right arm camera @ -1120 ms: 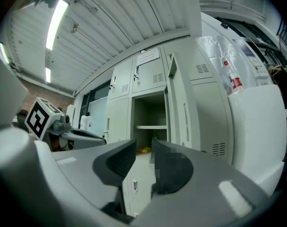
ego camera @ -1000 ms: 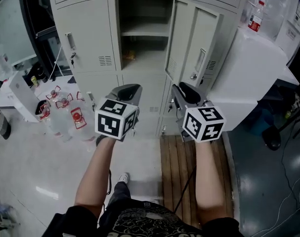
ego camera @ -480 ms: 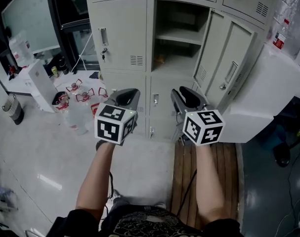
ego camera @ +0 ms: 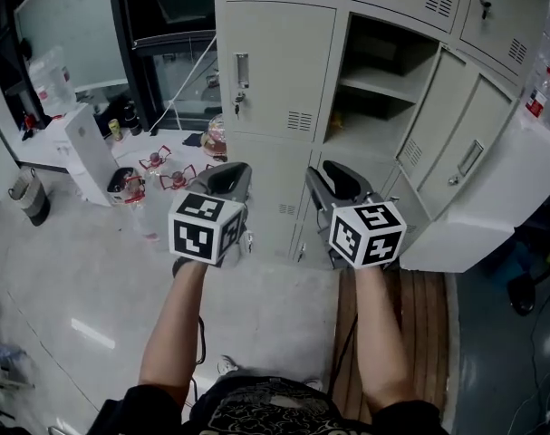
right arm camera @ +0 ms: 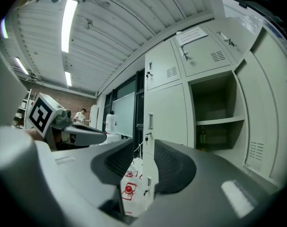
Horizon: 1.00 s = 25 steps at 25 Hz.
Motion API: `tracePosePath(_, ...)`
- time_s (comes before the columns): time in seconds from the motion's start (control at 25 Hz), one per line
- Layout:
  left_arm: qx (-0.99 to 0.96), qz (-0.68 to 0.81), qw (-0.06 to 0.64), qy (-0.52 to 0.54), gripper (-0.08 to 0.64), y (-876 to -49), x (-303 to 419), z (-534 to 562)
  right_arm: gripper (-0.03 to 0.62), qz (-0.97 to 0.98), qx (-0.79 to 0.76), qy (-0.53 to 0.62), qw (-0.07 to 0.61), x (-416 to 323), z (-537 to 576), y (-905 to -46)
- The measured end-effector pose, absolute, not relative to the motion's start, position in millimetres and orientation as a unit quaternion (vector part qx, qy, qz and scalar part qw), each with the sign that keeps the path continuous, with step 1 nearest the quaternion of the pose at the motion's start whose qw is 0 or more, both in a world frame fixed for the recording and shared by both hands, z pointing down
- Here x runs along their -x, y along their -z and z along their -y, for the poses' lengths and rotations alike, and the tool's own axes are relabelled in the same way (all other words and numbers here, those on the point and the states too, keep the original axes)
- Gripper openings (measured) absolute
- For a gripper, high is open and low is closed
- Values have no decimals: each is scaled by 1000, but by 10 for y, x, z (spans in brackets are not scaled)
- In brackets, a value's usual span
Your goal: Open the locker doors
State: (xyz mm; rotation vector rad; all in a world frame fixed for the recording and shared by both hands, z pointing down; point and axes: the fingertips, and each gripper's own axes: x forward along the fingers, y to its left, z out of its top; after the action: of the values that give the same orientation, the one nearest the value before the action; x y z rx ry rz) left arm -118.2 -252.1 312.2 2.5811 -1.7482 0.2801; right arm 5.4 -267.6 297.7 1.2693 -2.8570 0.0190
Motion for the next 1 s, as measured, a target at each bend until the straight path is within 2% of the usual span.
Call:
tracePosePath(0.52,-823,561,10,-87,0,-3219,2433,2707,152,912,-410,-3,26,1124,2875,-3059)
tracePosePath(1.0,-832,550,15,-77,0,-3257,3012,2749,173,898,-439,-2,26,1662,2942,-3041)
